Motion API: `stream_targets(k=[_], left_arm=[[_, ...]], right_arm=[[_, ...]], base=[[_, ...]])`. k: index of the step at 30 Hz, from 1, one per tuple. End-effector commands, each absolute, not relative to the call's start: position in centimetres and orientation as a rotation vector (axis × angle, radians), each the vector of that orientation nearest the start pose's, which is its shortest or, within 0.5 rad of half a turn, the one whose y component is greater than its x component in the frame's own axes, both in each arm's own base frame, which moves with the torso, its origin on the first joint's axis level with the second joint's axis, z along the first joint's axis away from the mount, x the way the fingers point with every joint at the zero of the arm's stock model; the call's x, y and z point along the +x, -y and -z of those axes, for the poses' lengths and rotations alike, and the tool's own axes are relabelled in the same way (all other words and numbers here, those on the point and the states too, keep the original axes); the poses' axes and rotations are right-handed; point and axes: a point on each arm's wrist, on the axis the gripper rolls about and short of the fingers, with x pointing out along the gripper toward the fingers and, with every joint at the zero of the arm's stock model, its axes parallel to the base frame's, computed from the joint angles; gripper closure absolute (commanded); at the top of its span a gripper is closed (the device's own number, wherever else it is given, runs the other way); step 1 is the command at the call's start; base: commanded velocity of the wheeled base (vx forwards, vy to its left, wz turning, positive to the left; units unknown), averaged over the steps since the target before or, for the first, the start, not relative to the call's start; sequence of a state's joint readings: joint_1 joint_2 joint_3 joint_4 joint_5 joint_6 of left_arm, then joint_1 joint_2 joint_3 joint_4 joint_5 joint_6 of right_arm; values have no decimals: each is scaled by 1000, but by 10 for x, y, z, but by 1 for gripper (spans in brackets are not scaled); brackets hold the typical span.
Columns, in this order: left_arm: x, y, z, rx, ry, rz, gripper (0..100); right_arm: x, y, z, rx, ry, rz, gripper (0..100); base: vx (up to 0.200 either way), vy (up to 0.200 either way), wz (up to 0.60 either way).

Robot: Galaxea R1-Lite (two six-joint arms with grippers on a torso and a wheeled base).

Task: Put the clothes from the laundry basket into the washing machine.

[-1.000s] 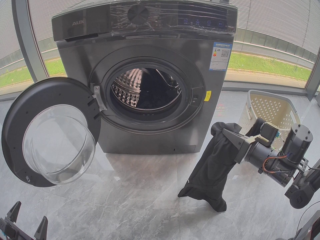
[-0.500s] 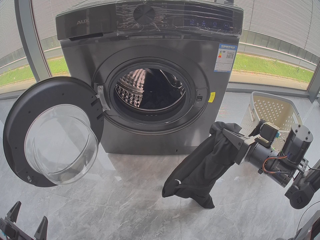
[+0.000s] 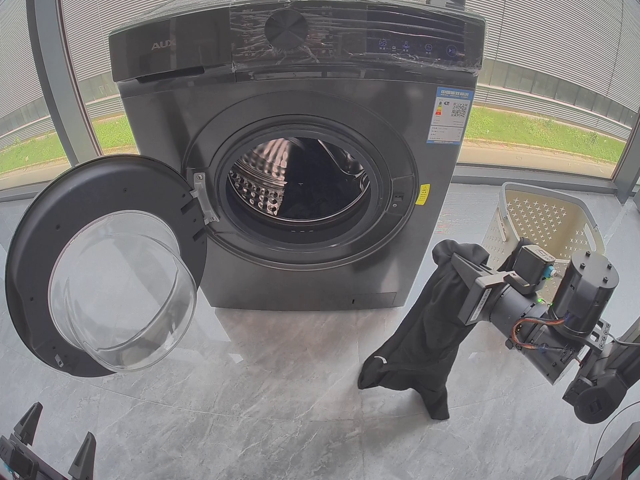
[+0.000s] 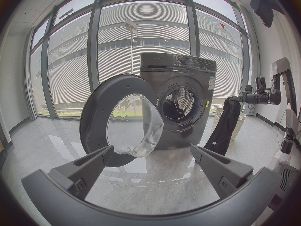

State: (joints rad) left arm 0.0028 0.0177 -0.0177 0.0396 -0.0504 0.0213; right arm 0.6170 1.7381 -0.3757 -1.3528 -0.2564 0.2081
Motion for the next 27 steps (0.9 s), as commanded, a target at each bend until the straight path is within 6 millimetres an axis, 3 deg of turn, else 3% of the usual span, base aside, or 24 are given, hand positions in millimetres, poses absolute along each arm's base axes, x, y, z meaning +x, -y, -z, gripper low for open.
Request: stream_targets(k=[1, 7, 12, 20, 27], left_arm=[[-23, 1, -72, 23, -38, 50, 0], [-23, 1, -71, 60, -38, 52, 0], [-23, 1, -71, 55, -38, 55, 0], [-23, 2, -72, 66, -36, 63, 0], [-23, 2, -72, 90, -27, 106, 0]], right_arm=[[217, -165, -146, 205, -38, -419, 100], [213, -190, -157, 200, -36, -532, 100], [219, -196, -155, 174, -31, -537, 100], [225, -202, -168, 198, 13, -547, 100], [235, -212, -162, 202, 14, -549, 100]], base=[[0, 0, 0], [0, 0, 0], [0, 0, 0], [0, 0, 0], [0, 0, 0]])
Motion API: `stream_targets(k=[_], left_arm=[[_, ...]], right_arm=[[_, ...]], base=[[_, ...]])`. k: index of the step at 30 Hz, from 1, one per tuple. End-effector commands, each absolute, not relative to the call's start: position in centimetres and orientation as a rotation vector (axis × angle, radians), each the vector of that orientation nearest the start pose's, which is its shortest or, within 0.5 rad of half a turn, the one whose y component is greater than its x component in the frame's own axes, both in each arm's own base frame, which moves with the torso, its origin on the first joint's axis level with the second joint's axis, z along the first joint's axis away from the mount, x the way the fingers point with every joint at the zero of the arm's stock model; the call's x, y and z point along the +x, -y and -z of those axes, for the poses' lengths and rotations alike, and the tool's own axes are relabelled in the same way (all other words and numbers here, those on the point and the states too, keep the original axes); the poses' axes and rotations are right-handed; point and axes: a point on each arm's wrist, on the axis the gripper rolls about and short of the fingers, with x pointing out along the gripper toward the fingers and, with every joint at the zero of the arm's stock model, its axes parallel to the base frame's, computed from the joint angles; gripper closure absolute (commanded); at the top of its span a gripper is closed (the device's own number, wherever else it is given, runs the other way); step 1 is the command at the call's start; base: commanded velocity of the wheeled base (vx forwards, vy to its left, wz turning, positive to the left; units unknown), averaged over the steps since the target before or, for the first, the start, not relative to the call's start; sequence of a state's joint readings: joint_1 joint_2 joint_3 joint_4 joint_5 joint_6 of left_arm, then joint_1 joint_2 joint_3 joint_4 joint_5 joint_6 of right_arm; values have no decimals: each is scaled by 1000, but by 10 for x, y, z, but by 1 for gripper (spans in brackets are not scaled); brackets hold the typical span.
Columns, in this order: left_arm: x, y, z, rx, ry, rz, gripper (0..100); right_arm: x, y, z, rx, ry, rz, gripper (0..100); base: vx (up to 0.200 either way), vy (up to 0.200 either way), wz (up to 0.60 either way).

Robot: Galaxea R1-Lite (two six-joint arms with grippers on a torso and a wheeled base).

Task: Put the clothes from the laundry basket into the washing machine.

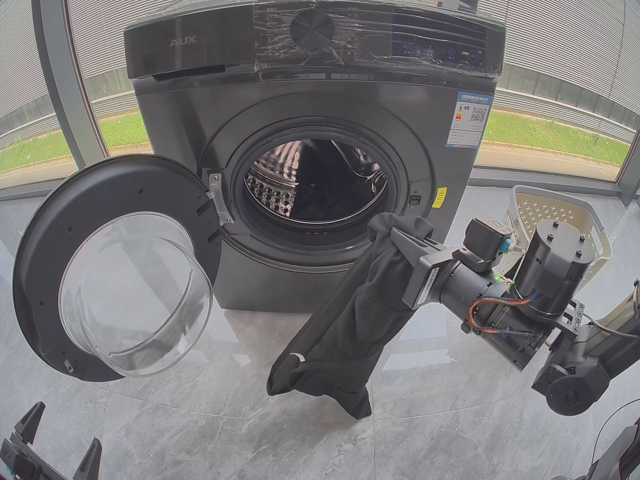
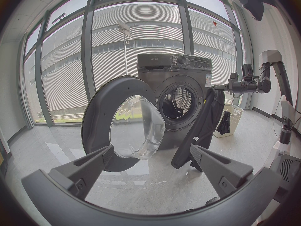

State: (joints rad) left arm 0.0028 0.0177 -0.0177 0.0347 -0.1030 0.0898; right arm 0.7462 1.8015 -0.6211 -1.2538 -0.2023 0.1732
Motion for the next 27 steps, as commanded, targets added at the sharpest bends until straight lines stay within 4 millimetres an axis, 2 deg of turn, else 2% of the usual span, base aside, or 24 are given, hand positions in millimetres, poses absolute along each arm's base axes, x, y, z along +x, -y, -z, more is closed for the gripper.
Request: stream_targets(k=[1, 3, 4, 6, 7, 9, 12, 15, 16, 20, 27], left_arm=[[-23, 2, -72, 90, -27, 106, 0], [-23, 2, -72, 92, -26, 106, 0], [-24, 3, -79, 77, 6, 106, 0], [-32, 3, -117, 72, 137, 106, 0], [-36, 3, -144, 70, 187, 120, 0], [-30, 3, -160, 73, 139, 172, 0], [-12, 5, -156, 57, -9, 315, 0], [16, 10, -144, 33, -198, 459, 0], [16, 10, -144, 33, -198, 459, 0], [58, 16, -142, 35, -310, 562, 0], [105, 28, -131, 51, -433, 629, 0]], right_arm=[[237, -214, -163, 209, 20, -551, 100], [241, -217, -166, 220, 33, -552, 100], [244, -220, -167, 229, 43, -552, 100], [249, -224, -167, 240, 61, -546, 100], [251, -226, -165, 244, 71, -545, 100], [255, -230, -163, 245, 74, -547, 100], [256, -236, -165, 253, 86, -558, 100], [254, -243, -169, 263, 101, -576, 100], [254, -243, -169, 263, 101, -576, 100], [255, -245, -180, 278, 128, -580, 100], [256, -245, -180, 278, 128, -575, 100]], base=[[0, 0, 0], [0, 0, 0], [0, 0, 0], [0, 0, 0], [0, 0, 0], [0, 0, 0], [0, 0, 0], [0, 0, 0], [0, 0, 0], [0, 0, 0], [0, 0, 0]])
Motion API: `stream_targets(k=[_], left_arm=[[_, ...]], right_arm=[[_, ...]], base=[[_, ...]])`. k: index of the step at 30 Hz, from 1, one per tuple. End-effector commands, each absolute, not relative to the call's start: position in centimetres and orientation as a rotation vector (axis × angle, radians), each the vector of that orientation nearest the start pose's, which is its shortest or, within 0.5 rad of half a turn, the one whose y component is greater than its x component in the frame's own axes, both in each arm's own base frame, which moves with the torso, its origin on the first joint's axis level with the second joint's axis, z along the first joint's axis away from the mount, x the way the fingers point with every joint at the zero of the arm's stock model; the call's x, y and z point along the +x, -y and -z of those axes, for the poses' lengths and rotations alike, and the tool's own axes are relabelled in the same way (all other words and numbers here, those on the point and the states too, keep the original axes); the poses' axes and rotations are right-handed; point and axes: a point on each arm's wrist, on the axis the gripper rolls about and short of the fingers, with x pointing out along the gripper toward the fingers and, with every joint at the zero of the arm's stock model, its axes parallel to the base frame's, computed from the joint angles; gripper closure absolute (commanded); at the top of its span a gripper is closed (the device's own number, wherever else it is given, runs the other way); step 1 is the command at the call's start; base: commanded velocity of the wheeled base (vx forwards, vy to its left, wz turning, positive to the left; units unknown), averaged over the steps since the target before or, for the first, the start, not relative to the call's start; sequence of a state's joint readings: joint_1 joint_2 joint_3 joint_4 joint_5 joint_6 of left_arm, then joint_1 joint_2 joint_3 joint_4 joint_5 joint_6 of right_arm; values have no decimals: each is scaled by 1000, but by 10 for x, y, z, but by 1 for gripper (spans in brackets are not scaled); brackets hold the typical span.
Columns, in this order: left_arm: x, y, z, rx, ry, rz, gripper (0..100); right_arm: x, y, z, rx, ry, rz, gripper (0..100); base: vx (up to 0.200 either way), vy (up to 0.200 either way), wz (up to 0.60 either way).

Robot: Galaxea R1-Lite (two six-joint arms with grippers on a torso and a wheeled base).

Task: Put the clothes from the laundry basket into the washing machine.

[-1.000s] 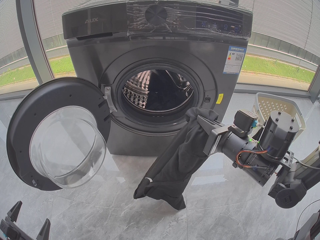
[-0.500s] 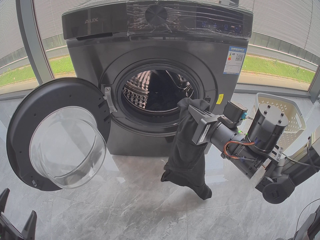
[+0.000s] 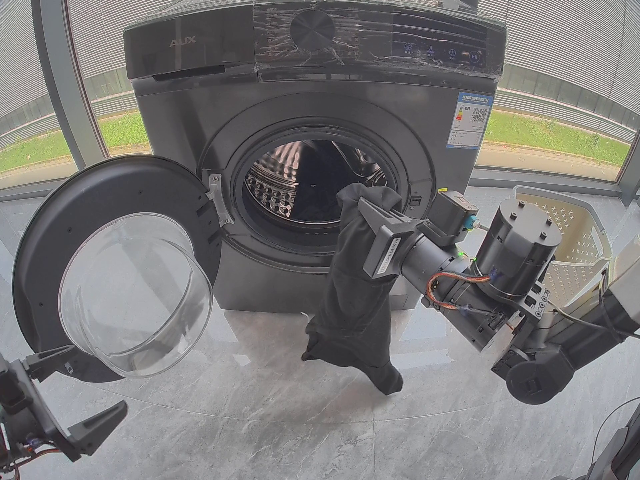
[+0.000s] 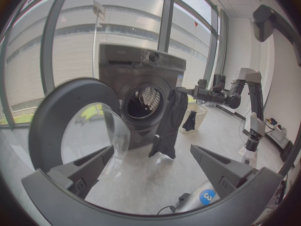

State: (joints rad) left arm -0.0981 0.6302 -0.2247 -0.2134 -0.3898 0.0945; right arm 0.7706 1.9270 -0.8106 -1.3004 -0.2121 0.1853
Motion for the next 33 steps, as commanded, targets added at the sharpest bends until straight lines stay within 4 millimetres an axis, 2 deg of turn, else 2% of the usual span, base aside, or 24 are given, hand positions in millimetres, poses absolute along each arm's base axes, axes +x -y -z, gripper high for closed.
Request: stream_targets(k=[1, 8, 24, 33], left_arm=[[111, 30, -129, 47, -449, 630, 0], [152, 46, -108, 52, -522, 687, 0], [206, 84, -63, 78, -607, 796, 0], [236, 96, -40, 74, -620, 792, 0]], right_arm=[[256, -245, -180, 279, 128, -576, 100], [258, -247, -183, 287, 142, -575, 100], [255, -250, -180, 307, 125, -579, 100], [254, -254, -175, 316, 109, -589, 100]], base=[[0, 0, 0], [0, 0, 0], [0, 0, 0], [0, 0, 0]])
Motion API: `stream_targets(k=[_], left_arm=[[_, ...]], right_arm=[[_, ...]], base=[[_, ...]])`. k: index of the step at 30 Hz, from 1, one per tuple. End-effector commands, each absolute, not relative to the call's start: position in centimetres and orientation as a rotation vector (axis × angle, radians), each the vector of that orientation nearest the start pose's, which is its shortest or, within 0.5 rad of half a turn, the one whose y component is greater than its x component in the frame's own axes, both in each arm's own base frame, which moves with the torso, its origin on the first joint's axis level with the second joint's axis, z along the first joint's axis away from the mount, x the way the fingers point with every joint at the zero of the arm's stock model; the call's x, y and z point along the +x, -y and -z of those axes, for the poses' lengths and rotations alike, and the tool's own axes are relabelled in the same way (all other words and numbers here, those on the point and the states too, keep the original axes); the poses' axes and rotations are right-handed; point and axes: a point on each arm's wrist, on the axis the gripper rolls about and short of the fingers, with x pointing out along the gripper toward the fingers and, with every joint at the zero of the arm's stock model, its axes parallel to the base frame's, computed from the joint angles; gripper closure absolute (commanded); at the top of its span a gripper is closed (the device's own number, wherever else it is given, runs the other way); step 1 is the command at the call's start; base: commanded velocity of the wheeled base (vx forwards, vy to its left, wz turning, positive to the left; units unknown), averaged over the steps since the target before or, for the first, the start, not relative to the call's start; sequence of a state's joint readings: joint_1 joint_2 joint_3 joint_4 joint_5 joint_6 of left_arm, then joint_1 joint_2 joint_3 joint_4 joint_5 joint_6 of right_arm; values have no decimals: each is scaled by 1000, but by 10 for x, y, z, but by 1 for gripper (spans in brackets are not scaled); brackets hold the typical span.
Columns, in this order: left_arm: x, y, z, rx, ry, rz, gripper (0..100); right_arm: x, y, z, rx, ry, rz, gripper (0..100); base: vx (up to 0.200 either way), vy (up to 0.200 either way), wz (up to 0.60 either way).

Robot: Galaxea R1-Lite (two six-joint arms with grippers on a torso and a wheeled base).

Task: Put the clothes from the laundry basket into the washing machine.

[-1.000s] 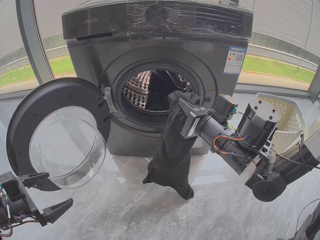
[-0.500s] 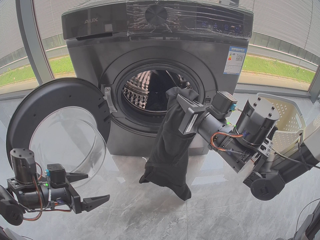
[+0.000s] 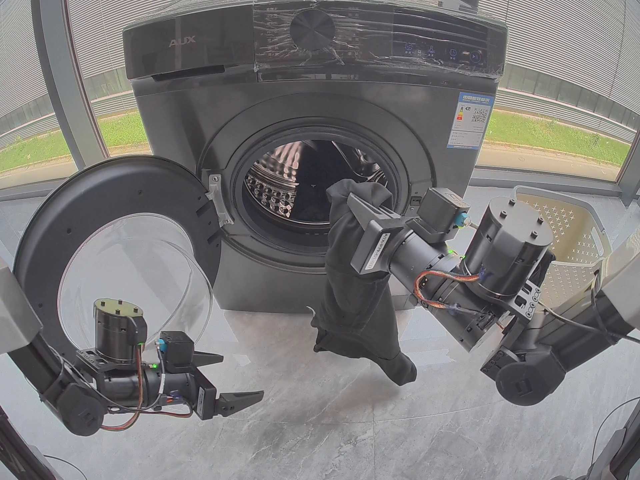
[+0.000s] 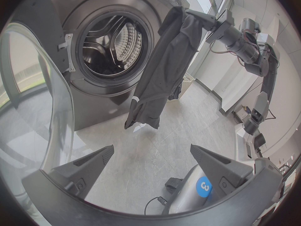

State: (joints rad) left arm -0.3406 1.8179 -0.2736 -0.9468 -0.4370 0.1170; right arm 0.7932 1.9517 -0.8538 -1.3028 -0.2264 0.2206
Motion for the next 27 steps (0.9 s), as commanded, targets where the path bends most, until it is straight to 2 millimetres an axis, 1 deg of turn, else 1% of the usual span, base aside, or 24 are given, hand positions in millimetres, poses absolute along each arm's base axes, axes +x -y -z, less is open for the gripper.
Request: stream_targets(k=[1, 4, 5, 11, 27], left_arm=[[241, 99, -34, 72, -625, 793, 0], [246, 102, -26, 72, -626, 797, 0], [250, 104, -20, 71, -629, 798, 0], [262, 105, 0, 68, -640, 784, 0], [276, 113, 27, 68, -641, 791, 0]], right_arm=[[254, -254, -176, 318, 114, -589, 100], [254, -254, -176, 319, 114, -589, 100], [254, -254, -176, 320, 114, -591, 100], [251, -257, -176, 321, 113, -601, 100], [244, -265, -177, 335, 118, -632, 100]], base=[[0, 0, 0], [0, 0, 0], [0, 0, 0], [0, 0, 0], [0, 0, 0]])
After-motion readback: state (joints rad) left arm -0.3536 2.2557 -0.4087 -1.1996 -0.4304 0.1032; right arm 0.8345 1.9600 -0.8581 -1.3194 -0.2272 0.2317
